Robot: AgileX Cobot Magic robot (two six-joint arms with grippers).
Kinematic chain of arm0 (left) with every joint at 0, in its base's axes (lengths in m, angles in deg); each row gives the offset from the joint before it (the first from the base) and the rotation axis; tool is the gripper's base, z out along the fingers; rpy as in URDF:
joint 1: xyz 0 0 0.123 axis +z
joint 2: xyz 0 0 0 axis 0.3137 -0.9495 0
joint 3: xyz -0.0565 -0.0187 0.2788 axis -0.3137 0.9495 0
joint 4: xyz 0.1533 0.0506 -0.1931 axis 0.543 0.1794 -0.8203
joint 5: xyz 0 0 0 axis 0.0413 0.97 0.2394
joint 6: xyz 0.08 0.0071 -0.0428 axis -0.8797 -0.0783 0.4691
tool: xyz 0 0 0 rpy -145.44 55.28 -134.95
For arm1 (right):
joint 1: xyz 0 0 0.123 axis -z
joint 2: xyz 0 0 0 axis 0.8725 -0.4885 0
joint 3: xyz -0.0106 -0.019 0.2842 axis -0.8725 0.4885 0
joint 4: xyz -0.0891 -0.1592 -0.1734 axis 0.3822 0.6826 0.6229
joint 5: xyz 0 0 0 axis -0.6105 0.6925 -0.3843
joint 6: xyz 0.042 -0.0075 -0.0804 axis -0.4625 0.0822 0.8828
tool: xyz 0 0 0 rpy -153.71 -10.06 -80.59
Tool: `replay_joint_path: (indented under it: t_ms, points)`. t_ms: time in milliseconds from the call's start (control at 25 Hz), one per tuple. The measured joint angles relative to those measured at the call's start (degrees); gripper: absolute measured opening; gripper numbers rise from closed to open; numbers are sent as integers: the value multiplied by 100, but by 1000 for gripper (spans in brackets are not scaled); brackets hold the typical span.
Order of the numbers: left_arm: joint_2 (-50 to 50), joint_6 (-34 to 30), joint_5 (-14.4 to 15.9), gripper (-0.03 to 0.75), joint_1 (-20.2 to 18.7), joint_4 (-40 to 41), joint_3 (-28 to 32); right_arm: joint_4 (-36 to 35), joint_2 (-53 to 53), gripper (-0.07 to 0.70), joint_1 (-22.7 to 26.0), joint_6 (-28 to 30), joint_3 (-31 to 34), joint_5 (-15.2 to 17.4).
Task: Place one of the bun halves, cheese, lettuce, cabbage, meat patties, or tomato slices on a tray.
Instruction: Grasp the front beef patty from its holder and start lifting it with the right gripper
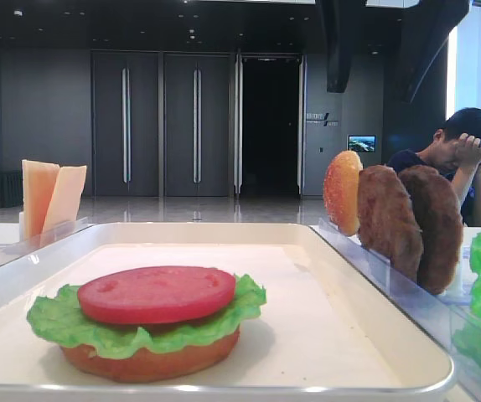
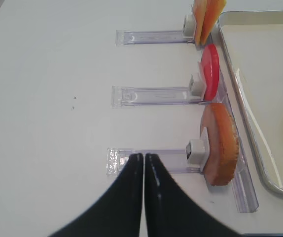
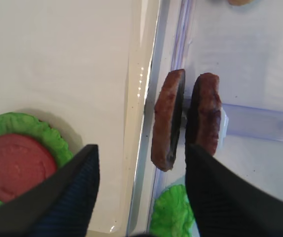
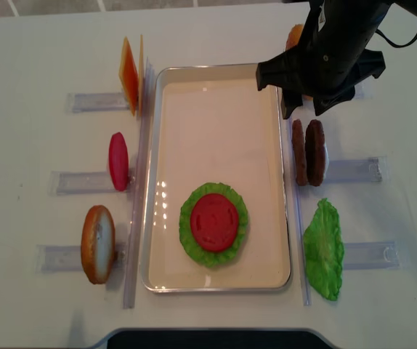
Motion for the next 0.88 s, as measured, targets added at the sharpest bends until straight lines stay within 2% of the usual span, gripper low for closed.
replay_joint_path:
  t_ms: [880]
  points:
    - [0,0,0,0,0,0,0,-5,-699,403,0,-36,0,43]
